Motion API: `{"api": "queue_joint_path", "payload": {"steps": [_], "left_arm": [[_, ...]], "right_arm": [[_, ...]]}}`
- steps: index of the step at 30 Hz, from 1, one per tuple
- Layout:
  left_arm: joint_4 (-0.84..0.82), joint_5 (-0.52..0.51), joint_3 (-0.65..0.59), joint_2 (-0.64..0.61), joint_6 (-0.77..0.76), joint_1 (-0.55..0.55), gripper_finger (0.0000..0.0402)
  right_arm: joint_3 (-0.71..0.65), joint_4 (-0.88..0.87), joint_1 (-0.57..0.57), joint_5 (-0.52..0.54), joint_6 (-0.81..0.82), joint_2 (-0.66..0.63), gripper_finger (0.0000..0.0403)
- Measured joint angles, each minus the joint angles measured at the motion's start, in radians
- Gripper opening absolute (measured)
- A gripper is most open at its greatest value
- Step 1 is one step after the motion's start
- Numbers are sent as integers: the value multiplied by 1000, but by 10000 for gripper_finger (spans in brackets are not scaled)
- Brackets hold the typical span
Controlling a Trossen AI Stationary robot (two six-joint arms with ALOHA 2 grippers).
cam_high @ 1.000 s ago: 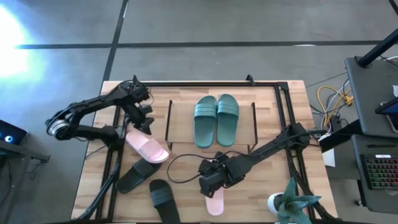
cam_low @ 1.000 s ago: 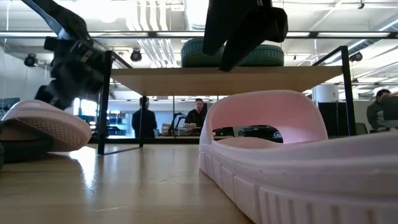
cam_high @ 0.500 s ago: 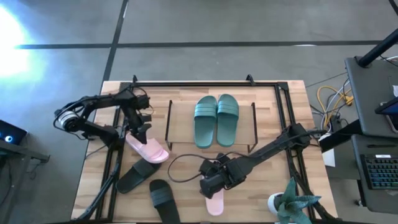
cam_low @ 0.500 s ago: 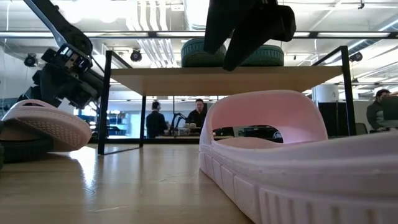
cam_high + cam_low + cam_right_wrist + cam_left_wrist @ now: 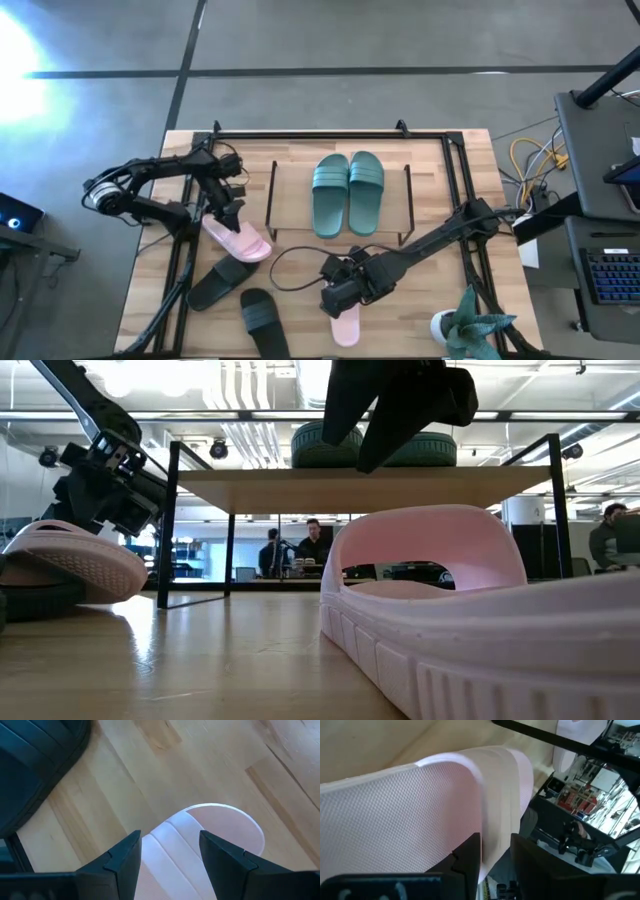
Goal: Pick and place slides into the shelf
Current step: Move the top pink slipper to the right of the bottom pink slipper
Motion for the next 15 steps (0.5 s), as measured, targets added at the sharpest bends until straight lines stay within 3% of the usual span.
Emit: {"api": "queue_joint_path", "payload": {"steps": [5,10,15], "left_arm": [[38,0,-6,-21,-45,-60,81],[55,-2,8,-40,-58,-117,12],[33,-5,91,-114,-105,-147,3]], "right_arm": [[0,1,0,0,3,0,192],[0,1,0,0,18,0,192],[0,7,2,22,51,-3,191]]}}
